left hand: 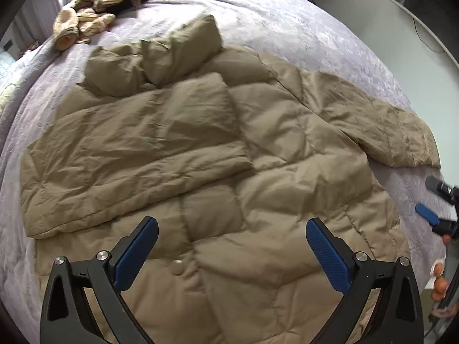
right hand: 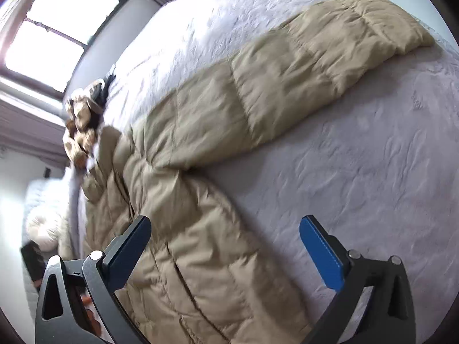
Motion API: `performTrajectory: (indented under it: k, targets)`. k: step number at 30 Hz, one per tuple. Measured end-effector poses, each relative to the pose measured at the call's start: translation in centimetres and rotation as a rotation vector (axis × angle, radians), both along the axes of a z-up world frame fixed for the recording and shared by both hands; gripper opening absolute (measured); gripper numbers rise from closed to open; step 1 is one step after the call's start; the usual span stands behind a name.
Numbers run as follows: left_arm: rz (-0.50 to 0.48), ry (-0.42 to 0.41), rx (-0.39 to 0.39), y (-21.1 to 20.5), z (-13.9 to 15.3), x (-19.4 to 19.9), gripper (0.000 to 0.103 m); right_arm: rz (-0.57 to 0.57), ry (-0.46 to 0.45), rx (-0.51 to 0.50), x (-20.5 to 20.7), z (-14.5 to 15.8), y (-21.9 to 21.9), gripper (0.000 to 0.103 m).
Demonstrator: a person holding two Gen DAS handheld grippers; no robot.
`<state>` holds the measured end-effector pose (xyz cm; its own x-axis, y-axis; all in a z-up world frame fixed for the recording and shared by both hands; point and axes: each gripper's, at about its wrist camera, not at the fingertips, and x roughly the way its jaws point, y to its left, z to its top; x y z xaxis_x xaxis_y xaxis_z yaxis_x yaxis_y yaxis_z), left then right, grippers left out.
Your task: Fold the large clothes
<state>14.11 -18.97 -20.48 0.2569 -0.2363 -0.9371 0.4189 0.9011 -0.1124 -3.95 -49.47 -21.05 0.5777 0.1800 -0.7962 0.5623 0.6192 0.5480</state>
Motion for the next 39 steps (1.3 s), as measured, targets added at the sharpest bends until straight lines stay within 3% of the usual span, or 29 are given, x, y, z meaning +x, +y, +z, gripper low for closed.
performTrajectory:
  k: [4,10,16,23,25,27,28,29,30,35,39]
  targets:
    - [-0.018,0.004,0.009,-1.6,-0.4,-0.4,0.103,-0.038,-0.007,0.011,0.0,-0.5,-2.7,0.103]
    - [-0.006,-0.007,0.028,-3.5,-0.2,-0.4,0.103,-0.183,-0.016,0.114,-0.1,-2.2,-8.2,0.103]
    - [0.011,-0.005,0.025,-4.4,-0.2,-0.4,0.103,-0.369,-0.147,0.305,-0.3,-4.8,-13.5,0.103]
    - [0.037,-0.014,0.009,-4.2,0.1,-0.4,0.103,-0.511,-0.301,0.503,1.1,-7.5,-17.3,0.100]
    - [0.045,-0.016,0.003,-3.9,0.2,-0.3,0.103,-0.559,-0.333,0.560,1.5,-8.1,-17.6,0.089]
    - [0.066,-0.014,-0.007,-3.4,0.4,-0.1,0.103,-0.584,-0.334,0.633,2.2,-8.9,-17.5,0.047]
    - [0.074,-0.006,-0.019,-3.1,0.4,0.0,0.103,-0.591,-0.336,0.681,2.5,-9.5,-17.5,0.038]
    - [0.083,0.007,-0.034,-2.8,0.4,0.1,0.103,-0.598,-0.346,0.721,2.8,-10.1,-17.3,0.021]
    - [0.094,0.015,-0.042,-2.4,0.5,0.1,0.103,-0.598,-0.356,0.739,3.0,-10.2,-17.4,0.013]
    - [0.161,0.001,-0.048,0.4,0.9,0.7,0.103,-0.492,-0.437,0.701,5.6,-7.5,-16.3,0.009]
    - [0.201,-0.004,-0.074,3.3,1.0,1.4,0.103,-0.318,-0.502,0.646,9.9,-3.3,-13.8,0.008]
